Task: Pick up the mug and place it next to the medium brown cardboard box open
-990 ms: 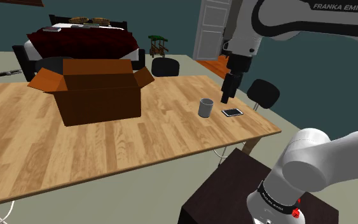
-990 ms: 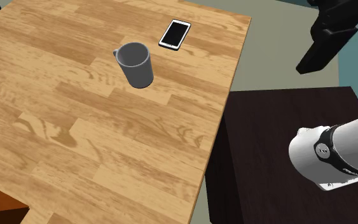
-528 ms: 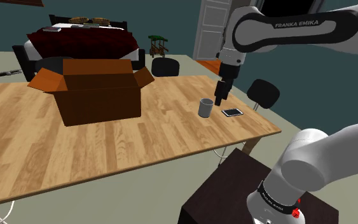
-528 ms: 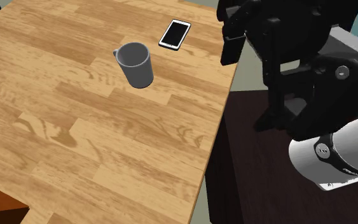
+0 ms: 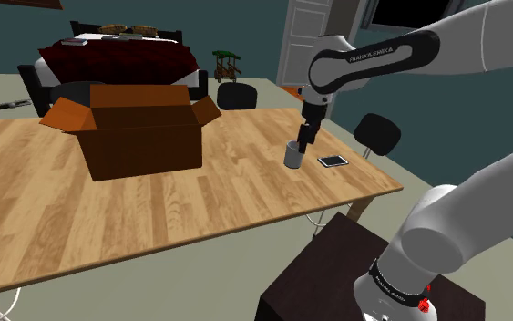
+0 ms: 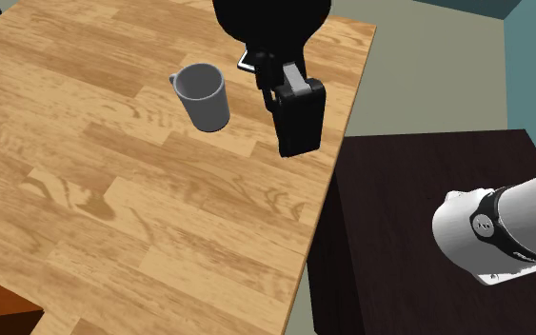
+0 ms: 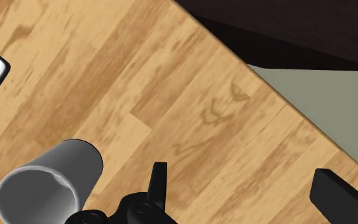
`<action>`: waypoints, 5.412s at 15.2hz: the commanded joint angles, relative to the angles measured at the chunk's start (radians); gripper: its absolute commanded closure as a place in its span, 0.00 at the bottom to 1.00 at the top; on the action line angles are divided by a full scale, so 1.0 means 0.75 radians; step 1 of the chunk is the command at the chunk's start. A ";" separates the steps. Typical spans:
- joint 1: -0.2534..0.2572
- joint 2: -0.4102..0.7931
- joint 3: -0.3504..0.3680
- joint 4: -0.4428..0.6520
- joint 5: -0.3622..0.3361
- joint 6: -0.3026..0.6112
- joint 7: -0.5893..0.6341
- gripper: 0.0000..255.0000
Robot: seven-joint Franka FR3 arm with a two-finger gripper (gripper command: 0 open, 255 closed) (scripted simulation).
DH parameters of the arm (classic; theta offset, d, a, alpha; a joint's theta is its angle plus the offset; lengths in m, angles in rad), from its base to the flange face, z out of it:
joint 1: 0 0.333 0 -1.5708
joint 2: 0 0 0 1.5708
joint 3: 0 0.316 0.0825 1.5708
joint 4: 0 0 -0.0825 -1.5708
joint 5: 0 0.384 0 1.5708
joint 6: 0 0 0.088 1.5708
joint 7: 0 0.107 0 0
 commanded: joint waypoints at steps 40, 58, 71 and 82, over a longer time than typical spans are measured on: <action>-0.080 0.732 -0.118 0.334 -0.027 0.446 -0.250 1.00; -0.069 0.574 -0.118 0.485 -0.056 0.142 -0.252 1.00; -0.064 0.514 -0.115 0.651 -0.062 -0.083 -0.264 1.00; -0.062 0.501 -0.112 0.834 -0.059 -0.277 -0.281 1.00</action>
